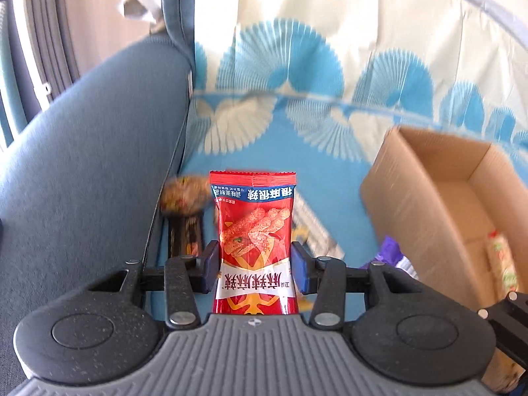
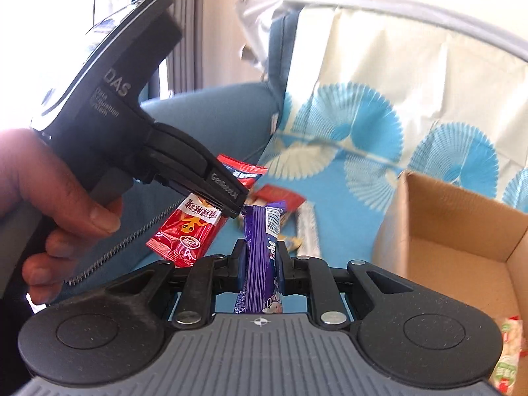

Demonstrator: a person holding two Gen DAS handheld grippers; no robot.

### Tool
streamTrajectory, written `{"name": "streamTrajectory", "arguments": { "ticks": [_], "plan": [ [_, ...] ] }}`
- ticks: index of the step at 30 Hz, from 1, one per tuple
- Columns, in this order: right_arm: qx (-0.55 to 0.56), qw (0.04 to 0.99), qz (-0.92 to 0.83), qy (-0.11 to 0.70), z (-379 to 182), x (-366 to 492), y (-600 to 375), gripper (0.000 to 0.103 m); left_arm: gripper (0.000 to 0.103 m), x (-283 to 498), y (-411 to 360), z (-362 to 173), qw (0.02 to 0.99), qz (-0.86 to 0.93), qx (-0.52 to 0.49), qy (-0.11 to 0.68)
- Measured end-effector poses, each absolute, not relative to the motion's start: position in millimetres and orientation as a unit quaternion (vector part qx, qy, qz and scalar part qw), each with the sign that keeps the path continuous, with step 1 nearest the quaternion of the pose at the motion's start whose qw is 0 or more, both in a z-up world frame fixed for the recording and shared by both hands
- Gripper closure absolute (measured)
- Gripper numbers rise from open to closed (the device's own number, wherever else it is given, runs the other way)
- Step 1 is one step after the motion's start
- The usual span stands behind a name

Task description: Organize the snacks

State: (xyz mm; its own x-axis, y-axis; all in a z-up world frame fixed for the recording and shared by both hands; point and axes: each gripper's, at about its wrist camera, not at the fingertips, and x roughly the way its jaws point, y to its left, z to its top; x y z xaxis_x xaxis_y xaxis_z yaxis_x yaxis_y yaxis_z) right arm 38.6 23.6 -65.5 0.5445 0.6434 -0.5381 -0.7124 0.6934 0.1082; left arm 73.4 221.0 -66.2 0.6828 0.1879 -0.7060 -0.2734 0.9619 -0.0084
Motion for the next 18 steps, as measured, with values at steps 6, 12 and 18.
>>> {"name": "streamTrajectory", "arguments": {
  "ticks": [6, 12, 18],
  "plan": [
    [-0.036, 0.89, 0.376, 0.256, -54, 49, -2, 0.085, 0.054, 71, 208, -47, 0.934, 0.129, -0.061, 0.327],
    [-0.021, 0.902, 0.359, 0.239, -46, 59, -30, 0.085, 0.054, 73, 191, -35, 0.947, 0.121, -0.068, 0.29],
    [-0.011, 0.913, 0.334, 0.233, -47, 71, -58, 0.085, 0.054, 75, 169, -28, 0.955, 0.104, -0.077, 0.268]
  ]
}}
